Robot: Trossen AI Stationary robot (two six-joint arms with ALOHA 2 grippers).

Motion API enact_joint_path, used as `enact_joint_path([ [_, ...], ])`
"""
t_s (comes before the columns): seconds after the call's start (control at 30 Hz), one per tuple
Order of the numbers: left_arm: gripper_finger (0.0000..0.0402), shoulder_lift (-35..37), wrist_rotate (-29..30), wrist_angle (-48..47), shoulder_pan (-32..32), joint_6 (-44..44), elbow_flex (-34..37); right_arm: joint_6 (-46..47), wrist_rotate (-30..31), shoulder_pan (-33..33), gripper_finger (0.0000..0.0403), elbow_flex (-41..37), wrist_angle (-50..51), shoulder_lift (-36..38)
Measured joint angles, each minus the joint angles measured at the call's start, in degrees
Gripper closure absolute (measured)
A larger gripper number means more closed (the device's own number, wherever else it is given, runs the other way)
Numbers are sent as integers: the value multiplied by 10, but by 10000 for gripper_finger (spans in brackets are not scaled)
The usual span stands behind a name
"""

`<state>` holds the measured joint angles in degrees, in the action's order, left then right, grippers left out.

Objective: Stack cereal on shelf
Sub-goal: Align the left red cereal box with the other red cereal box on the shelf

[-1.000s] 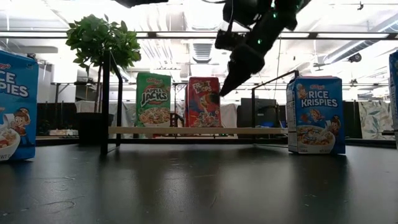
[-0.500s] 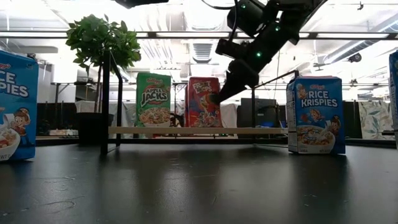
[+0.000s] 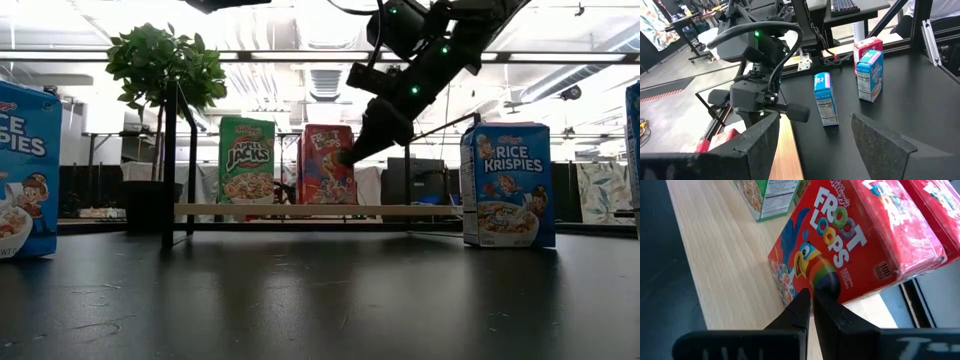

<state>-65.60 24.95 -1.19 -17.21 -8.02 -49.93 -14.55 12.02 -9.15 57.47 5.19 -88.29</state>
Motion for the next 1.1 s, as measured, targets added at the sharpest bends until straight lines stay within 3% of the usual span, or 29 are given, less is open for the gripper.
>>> enact_joint_path([
  [0.9,169,0,0,8,0,-4,0,-35,0,0,390,-4,-25,0],
  [1.1,169,0,0,8,0,-5,0,-49,-28,5,390,-5,-17,0],
])
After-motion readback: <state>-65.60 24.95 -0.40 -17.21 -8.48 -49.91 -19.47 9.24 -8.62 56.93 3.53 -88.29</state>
